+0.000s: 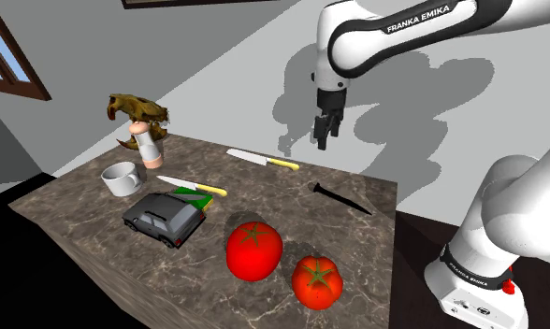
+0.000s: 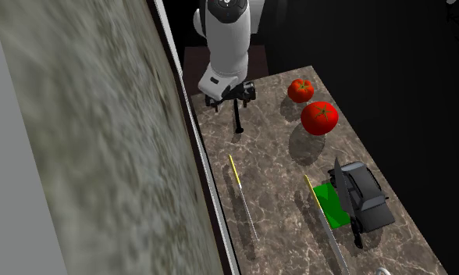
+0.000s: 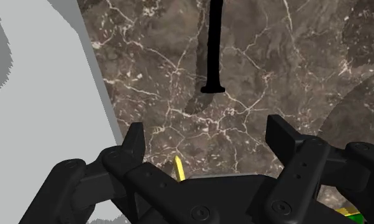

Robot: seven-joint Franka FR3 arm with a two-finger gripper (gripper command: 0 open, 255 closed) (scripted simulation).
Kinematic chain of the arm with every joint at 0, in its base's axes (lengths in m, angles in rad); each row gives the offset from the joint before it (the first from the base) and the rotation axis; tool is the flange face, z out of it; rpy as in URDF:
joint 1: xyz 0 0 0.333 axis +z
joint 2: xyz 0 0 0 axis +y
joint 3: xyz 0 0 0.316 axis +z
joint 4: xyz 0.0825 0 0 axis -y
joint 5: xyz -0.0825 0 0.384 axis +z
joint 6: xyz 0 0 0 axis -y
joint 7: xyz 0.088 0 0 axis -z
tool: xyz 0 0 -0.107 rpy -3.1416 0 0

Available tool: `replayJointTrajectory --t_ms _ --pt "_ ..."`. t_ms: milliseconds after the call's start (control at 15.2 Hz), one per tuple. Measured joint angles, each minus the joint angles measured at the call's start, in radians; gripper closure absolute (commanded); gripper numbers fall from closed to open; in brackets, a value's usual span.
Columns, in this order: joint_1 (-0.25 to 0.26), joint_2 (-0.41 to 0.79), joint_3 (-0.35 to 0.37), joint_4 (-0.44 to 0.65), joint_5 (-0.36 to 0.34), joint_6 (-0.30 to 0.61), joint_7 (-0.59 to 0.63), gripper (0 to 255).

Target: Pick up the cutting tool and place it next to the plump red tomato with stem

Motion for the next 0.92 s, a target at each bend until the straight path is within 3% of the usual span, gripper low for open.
replayJointTrajectory --t_ms 264,924 --pt "0.006 0.129 0.001 0.056 -0.003 0.098 -0.020 0" --pt "0.020 0.502 0.013 0.327 -0.013 0.265 -0.057 0"
